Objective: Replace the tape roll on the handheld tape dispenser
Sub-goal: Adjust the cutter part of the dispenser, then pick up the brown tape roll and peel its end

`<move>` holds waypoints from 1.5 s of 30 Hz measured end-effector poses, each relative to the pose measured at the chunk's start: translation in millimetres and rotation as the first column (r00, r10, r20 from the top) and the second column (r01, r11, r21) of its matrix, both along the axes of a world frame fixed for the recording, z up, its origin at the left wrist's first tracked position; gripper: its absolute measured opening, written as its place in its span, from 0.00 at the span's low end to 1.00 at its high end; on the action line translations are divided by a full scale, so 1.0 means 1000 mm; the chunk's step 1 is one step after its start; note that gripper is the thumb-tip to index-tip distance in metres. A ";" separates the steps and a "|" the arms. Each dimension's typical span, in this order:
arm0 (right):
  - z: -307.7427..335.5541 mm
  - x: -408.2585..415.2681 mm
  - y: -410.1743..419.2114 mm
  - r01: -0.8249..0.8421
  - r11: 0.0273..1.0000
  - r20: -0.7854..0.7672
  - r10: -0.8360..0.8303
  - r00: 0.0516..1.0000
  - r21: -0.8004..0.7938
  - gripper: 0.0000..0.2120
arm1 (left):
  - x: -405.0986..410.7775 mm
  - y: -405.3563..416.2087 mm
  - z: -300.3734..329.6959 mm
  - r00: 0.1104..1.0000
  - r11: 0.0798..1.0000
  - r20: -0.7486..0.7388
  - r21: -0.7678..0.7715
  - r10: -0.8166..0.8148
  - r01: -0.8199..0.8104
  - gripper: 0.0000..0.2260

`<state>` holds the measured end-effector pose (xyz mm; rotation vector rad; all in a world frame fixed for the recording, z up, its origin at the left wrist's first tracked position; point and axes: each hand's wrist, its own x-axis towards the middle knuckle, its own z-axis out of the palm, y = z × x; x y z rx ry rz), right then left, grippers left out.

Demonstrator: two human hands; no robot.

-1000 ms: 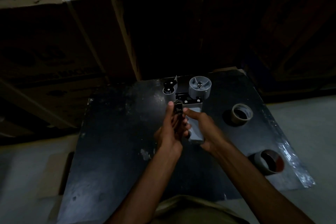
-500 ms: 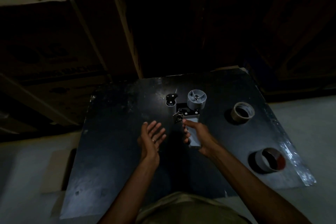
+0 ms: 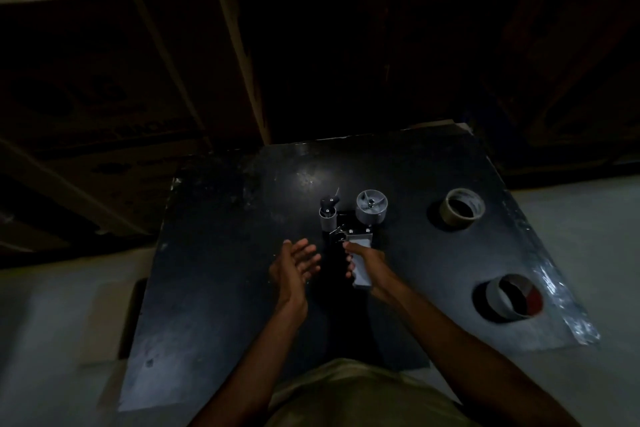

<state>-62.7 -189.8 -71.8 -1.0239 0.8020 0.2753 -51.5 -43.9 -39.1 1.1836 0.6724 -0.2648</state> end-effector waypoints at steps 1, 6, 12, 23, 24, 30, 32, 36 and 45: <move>-0.004 0.000 -0.001 0.008 1.000 -0.008 -0.008 1.000 -0.005 0.10 | 0.000 -0.002 -0.001 1.000 1.000 -0.002 0.000 -0.012 0.012 0.18; -0.014 -0.004 -0.005 -0.004 1.000 -0.011 0.004 1.000 -0.015 0.09 | 0.000 -0.009 -0.001 0.995 0.996 -0.026 0.001 -0.092 0.092 0.18; -0.017 -0.011 -0.019 -0.146 0.977 -0.044 0.141 0.989 -0.156 0.23 | -0.004 -0.017 -0.006 0.992 0.992 -0.020 0.002 -0.122 0.122 0.18; -0.002 -0.013 -0.126 -0.026 0.447 -0.019 0.020 1.000 -0.894 0.18 | -0.019 -0.033 -0.007 0.985 0.985 -0.004 0.008 -0.175 0.175 0.18; 0.005 -0.013 -0.136 -0.004 0.371 -0.002 0.005 1.000 -0.929 0.17 | -0.021 -0.035 -0.006 0.984 0.984 -0.004 0.013 -0.177 0.177 0.18; -0.002 -0.010 -0.185 -0.244 0.239 -0.213 0.148 0.966 -0.940 0.30 | -0.032 -0.048 -0.008 0.981 0.980 0.010 0.031 -0.195 0.195 0.19; -0.007 -0.007 -0.192 -0.250 0.257 -0.206 0.186 0.961 -0.934 0.29 | -0.035 -0.052 -0.008 0.979 0.979 0.014 0.026 -0.203 0.203 0.19; -0.013 -0.004 -0.201 -0.225 0.256 -0.186 0.170 0.968 -0.940 0.22 | -0.044 -0.060 -0.003 0.979 0.980 0.039 0.033 -0.198 0.196 0.19; 0.000 -0.019 -0.191 -0.138 0.260 -0.083 0.209 0.974 -0.956 0.10 | -0.047 -0.072 0.010 0.976 0.979 0.073 0.025 -0.205 0.203 0.17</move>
